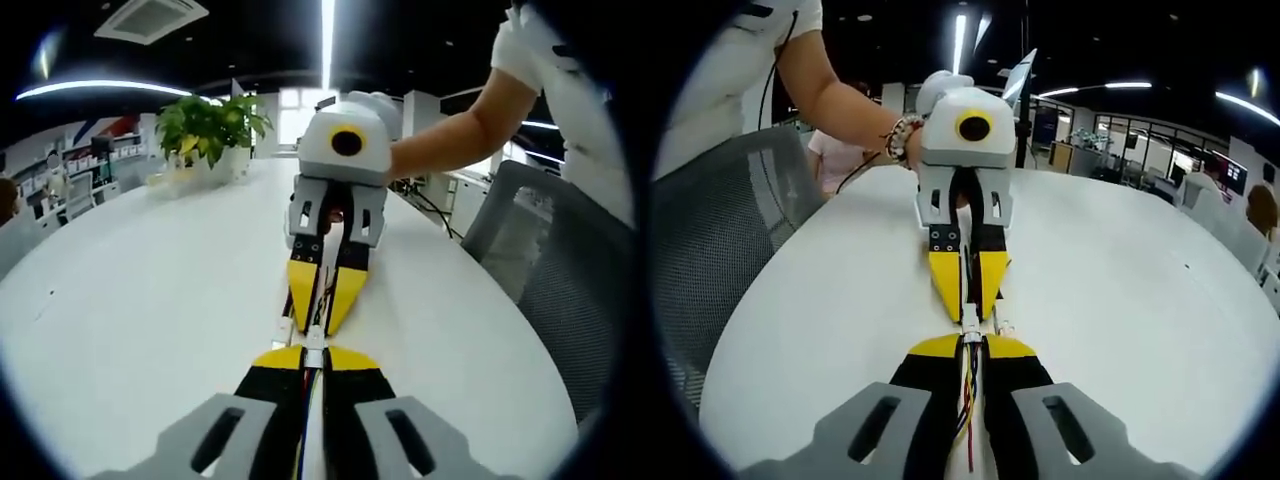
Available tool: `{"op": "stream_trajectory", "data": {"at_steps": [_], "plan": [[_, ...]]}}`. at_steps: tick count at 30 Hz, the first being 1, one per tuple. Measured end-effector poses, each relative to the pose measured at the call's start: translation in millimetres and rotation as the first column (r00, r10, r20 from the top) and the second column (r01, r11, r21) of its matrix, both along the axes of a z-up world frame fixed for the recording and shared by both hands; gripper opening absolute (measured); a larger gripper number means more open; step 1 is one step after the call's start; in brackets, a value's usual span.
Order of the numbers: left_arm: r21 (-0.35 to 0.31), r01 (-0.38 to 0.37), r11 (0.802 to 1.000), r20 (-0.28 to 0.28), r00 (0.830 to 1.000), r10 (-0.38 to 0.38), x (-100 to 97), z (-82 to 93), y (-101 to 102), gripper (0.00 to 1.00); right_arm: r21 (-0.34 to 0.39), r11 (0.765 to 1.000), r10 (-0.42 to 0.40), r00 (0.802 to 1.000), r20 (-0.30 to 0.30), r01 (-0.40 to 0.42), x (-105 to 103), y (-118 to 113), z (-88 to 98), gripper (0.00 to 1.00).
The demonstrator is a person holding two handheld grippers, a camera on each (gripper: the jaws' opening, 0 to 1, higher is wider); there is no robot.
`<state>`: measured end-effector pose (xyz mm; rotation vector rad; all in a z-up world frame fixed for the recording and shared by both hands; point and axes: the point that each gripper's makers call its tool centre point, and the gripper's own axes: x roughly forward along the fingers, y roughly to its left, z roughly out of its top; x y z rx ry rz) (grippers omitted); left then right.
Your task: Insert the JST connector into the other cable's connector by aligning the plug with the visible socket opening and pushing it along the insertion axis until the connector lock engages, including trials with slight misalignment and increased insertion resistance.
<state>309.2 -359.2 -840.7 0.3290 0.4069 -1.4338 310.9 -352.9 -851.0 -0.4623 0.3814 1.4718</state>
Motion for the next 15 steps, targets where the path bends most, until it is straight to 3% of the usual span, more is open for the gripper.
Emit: {"op": "stream_trajectory", "data": {"at_steps": [7, 15], "plan": [[-0.002, -0.029, 1.0, -0.02, 0.999, 0.029, 2.6, 1.5, 0.7, 0.0, -0.014, 1.0, -0.01, 1.0, 0.017, 0.01, 2.8, -1.4, 0.1, 0.05], [-0.024, -0.04, 0.999, -0.029, 0.999, 0.039, 2.5, 7.7, 1.5, 0.01, -0.007, 0.999, -0.033, 0.999, -0.012, 0.033, 0.8, -2.5, 2.7, 0.05]]}}
